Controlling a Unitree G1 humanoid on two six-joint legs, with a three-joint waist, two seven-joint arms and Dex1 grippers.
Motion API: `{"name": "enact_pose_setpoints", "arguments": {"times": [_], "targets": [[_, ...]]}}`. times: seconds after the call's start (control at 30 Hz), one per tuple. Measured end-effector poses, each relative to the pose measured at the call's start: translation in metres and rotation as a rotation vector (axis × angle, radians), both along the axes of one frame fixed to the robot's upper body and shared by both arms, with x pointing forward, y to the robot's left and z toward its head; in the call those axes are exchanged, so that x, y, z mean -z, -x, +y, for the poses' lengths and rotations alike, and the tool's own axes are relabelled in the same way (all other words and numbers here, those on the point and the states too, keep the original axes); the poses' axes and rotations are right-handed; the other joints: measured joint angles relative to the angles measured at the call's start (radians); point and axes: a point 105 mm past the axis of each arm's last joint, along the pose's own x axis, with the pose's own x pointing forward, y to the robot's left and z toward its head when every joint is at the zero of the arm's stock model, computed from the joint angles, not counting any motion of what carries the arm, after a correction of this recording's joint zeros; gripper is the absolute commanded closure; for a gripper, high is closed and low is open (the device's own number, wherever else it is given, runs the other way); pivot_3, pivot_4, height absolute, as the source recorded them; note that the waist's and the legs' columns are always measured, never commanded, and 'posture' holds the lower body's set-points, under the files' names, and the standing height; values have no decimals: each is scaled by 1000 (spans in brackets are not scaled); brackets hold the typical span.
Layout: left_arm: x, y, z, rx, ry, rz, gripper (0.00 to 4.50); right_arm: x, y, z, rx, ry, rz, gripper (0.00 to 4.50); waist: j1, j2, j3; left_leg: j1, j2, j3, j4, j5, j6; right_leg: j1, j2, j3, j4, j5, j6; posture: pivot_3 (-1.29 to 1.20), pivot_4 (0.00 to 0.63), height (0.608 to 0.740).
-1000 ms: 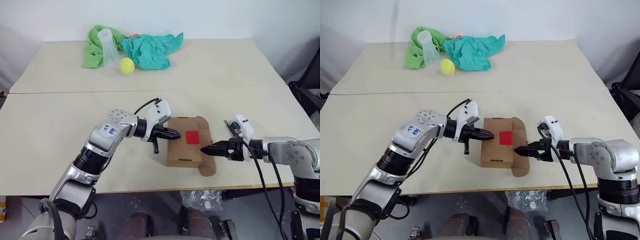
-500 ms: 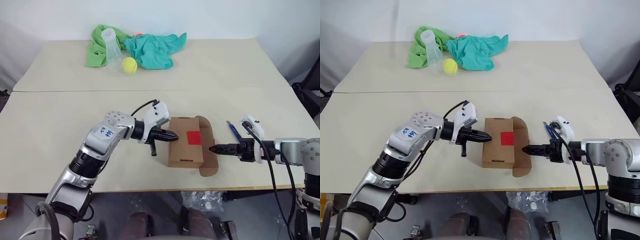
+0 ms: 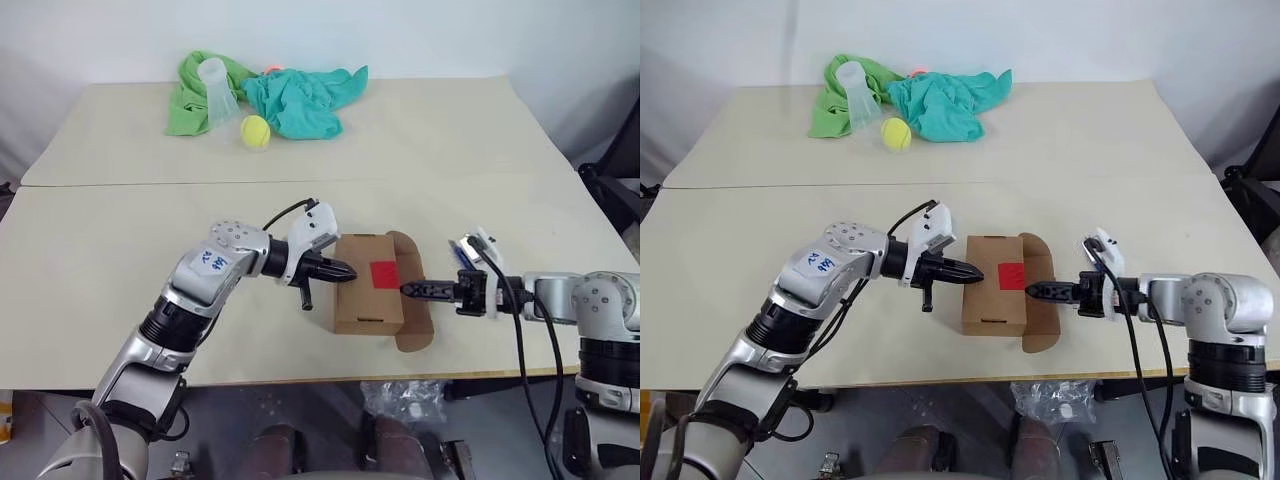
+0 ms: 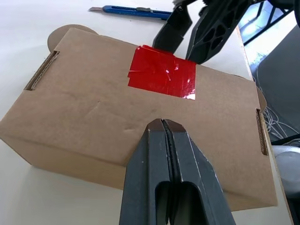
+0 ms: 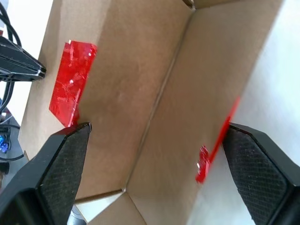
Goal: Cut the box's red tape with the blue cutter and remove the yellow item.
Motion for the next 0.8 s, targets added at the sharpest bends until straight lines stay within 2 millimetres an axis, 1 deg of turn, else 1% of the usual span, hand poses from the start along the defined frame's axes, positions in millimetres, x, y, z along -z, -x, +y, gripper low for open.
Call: {"name": "enact_pose_setpoints", "arguments": {"times": [0.13, 0.17, 0.23, 0.33, 0.37, 0.57, 0.8], "targets": [[-1, 1, -2, 8, 2, -2, 4500, 4, 1, 3, -14, 11, 20, 2021, 0, 0, 0, -1, 0, 0, 0, 0, 0, -1, 0, 0, 0, 0, 0, 0, 150, 740], [-1, 1, -2, 9, 3, -2, 4500, 4, 2, 3, -16, 13, 19, 2460, 1, 0, 0, -1, 0, 0, 0, 0, 0, -1, 0, 0, 0, 0, 0, 0, 150, 740], [-1, 0, -3, 11, 4, -4, 4500, 3, 2, 4, -15, 31, 11, 3196, 2, 0, 0, -1, 0, 0, 0, 0, 0, -1, 0, 0, 0, 0, 0, 0, 150, 740], [-1, 0, -3, 12, 7, -7, 4500, 0, 5, 3, -10, 58, 5, 4216, 3, 0, 0, -1, 0, 0, 0, 0, 0, -1, 0, 0, 0, 0, 0, 0, 150, 740], [-1, 0, -3, 13, 8, -8, 4500, -2, 6, 2, -2, 68, 3, 4472, 4, 0, 0, -1, 0, 0, 0, 0, 0, -1, 0, 0, 0, 0, 0, 0, 150, 740], [-2, -3, -6, 15, 24, -16, 4500, -15, 9, -2, 32, 146, -68, 4472, 6, 1, 0, -2, -1, -1, 0, 0, 0, -1, -1, 0, -1, 0, 0, 0, 150, 740], [-2, -7, -11, 18, 56, -21, 4500, -25, 9, -4, 78, 219, -124, 4472, 5, 1, 0, -2, -1, -1, 0, 0, 0, -1, -1, -1, -1, 0, 0, 0, 150, 740]]}}
